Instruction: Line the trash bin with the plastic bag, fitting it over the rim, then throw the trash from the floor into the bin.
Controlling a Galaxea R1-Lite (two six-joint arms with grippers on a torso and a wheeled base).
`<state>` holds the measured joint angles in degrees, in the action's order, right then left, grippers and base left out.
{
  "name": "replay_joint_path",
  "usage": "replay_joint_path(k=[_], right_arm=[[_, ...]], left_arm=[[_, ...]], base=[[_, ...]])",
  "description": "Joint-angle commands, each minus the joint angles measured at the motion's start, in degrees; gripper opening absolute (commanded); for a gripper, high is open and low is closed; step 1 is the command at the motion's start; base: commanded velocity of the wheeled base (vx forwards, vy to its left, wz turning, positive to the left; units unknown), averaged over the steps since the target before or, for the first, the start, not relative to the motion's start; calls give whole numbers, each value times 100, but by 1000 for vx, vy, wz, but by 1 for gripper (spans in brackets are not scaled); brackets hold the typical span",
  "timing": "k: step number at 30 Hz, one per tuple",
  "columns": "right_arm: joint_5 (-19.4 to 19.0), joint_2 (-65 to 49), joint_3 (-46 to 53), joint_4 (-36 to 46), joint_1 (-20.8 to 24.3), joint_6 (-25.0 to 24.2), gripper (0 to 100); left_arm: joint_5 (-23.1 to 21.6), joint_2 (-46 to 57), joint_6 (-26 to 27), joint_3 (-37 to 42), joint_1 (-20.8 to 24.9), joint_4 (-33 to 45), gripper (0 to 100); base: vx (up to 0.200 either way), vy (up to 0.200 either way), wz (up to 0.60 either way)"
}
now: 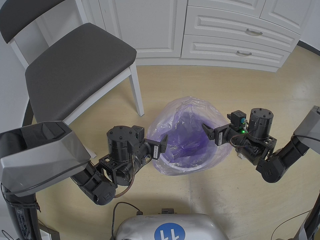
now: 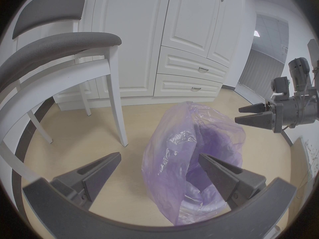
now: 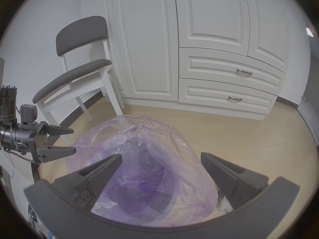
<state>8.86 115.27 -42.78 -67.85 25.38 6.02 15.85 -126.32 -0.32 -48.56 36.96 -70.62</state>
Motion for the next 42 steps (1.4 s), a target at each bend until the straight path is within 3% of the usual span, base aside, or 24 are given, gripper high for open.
replay_joint_path(k=[1,10,12,15,18,21,24,26,32,34,39,42], right_arm=[[19,-5,85,-17,-16,4,100],[-16,-365,709,-387,99,321,100],[-104,-444,577,-343,99,154,100],[-368,-682,358,-35,72,-479,100],[-842,-1200,-99,1609,-77,-1174,100],[-877,-1253,-556,2540,-174,-1622,100],[-842,-1016,-671,2610,-244,-1666,100],[-825,-884,-671,2584,-227,-1648,100],[-772,-743,-600,2531,-51,-1464,100],[-517,-638,-618,2523,37,-1455,100],[-280,-506,-635,2426,90,-1402,100],[-227,-154,-530,1740,187,-1288,100]], left_arm=[[6,20,-3,-5,13,-4,100],[-170,415,49,294,13,83,100],[-363,450,32,294,-75,110,100],[-706,556,23,250,-154,233,100],[-1260,978,-144,-58,-251,1156,100],[-1471,1189,-443,-638,-277,2254,100],[-1427,1145,-469,-1147,-304,2993,100],[-1391,1074,-460,-1253,-295,3072,100],[-873,661,-434,-1130,-137,2817,100],[-583,468,-425,-1095,-93,2395,100],[-556,354,-285,-1016,-93,2114,100],[-609,362,-293,-1016,-101,2096,100]], base=[[0,0,0],[0,0,0],[0,0,0],[0,0,0],[0,0,0],[0,0,0],[0,0,0],[0,0,0],[0,0,0],[0,0,0],[0,0,0],[0,0,0]])
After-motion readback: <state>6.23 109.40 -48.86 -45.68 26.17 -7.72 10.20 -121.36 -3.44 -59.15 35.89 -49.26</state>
